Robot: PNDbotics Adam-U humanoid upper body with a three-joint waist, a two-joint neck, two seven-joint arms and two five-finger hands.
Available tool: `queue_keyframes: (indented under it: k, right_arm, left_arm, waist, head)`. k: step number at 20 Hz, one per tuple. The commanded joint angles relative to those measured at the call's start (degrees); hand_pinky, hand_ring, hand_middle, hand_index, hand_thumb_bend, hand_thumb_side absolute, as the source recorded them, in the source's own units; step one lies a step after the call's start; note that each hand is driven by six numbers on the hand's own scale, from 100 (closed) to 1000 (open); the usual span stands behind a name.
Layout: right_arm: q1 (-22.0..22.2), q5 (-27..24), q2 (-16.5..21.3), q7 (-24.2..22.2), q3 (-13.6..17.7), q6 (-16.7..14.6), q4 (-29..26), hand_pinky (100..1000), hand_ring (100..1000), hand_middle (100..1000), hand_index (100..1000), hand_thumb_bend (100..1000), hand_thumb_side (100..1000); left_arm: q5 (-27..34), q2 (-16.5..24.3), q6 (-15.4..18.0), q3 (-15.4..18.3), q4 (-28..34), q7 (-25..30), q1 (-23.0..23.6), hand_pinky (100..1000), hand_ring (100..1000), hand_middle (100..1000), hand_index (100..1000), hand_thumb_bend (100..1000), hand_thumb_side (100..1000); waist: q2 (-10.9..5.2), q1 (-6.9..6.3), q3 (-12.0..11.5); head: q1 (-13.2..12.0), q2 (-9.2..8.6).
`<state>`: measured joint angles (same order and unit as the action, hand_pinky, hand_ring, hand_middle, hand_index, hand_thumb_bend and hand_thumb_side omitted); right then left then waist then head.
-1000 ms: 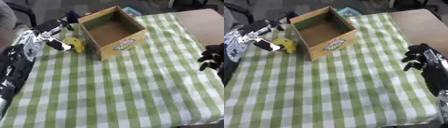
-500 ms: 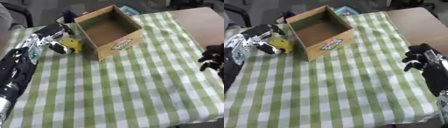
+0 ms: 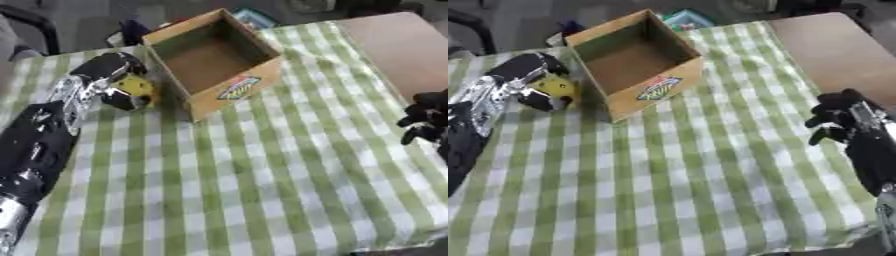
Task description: Pick up objects on the table and place them in the box.
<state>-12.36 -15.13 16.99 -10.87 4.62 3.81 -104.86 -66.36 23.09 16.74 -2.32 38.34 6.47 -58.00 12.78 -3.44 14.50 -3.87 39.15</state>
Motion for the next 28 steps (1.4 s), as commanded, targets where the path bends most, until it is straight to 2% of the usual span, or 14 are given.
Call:
queue_keyframes:
  k: [1, 3, 4, 5, 8, 10, 19, 22, 28]
  right_arm:
    - [-0.6, 0.4, 0.9, -0.2, 0.2, -0.2, -0.8, 397, 565, 562, 696, 100, 701]
    - [-0.6, 0.5, 0.9, -0.2, 0.2, -0.1, -0.7, 397, 565, 562, 696, 100, 700]
    - [-0.6, 0.5, 0.9, -0.2, 0.2, -0.1, -0.7, 397, 565, 562, 697, 100, 700]
    - [-0.6, 0.4, 0.9, -0.2, 0.3, -0.1, -0.7, 397, 565, 562, 697, 100, 700]
    - [-0.5, 0.4, 0.8, -0.2, 0.3, -0.1, -0.7, 397, 565, 562, 697, 100, 696]
    - [-0.4, 0.4, 0.8, -0.1, 0.4, -0.1, -0.6, 397, 565, 562, 697, 100, 694]
    - [0.2, 0.2, 1.1, 0.0, 0.6, -0.2, -0.4, 398, 565, 562, 697, 100, 682]
    - [0.3, 0.1, 1.2, -0.1, 0.5, -0.3, -0.4, 398, 566, 562, 697, 100, 678]
    - [-0.1, -0.3, 1.1, -0.5, 0.2, -0.3, -0.4, 399, 566, 563, 697, 100, 671]
  left_arm:
    - [-1.1, 0.8, -0.5, 0.6, -0.1, 0.1, -0.8, 630, 602, 546, 700, 370, 268]
    - [-1.5, 0.8, -0.8, 0.7, 0.0, -0.3, -0.7, 533, 487, 442, 596, 357, 252]
    - [-1.6, 0.8, -0.9, 0.8, 0.1, -0.9, -0.6, 471, 423, 362, 526, 372, 246]
    - [-1.6, 0.9, -1.1, 0.9, 0.2, -1.7, -0.6, 446, 401, 336, 503, 390, 246]
    - [-1.0, 0.9, -1.7, 1.2, 0.8, -4.4, -0.5, 291, 249, 154, 348, 434, 230]
    - [-0.2, 0.9, -2.0, 1.2, 1.4, -5.4, -0.5, 282, 231, 141, 335, 417, 232]
    - [6.2, 2.6, -1.7, 0.4, 9.2, 0.0, -2.0, 292, 226, 124, 324, 368, 203]
    - [7.9, 2.8, -1.9, -0.1, 11.5, 0.8, -2.8, 304, 230, 122, 325, 383, 194]
    - [6.8, 0.7, -2.9, -0.5, 11.5, -2.8, -4.0, 313, 237, 118, 325, 405, 176]
  waist:
    - [-0.71, 0.17, 0.1]
    - [-0.72, 0.17, 0.0]
    - [-0.74, 0.17, 0.0]
    - [-0.76, 0.19, -0.1]
    - [-0.93, 0.28, -0.4]
    - [-1.11, 0.36, -0.7]
    - [-2.27, 0.59, -1.8]
    - [-2.57, 0.6, -1.8]
    - [-2.74, 0.59, -0.7]
  head:
    - [0.0, -0.55]
    - [0.1, -0.54]
    - [0.1, -0.53]
    - [0.1, -0.52]
    - [0.2, -0.43]
    - [0.4, -0.33]
    - [1.1, 0.32]
    - [1.0, 0.35]
    - [0.3, -0.16]
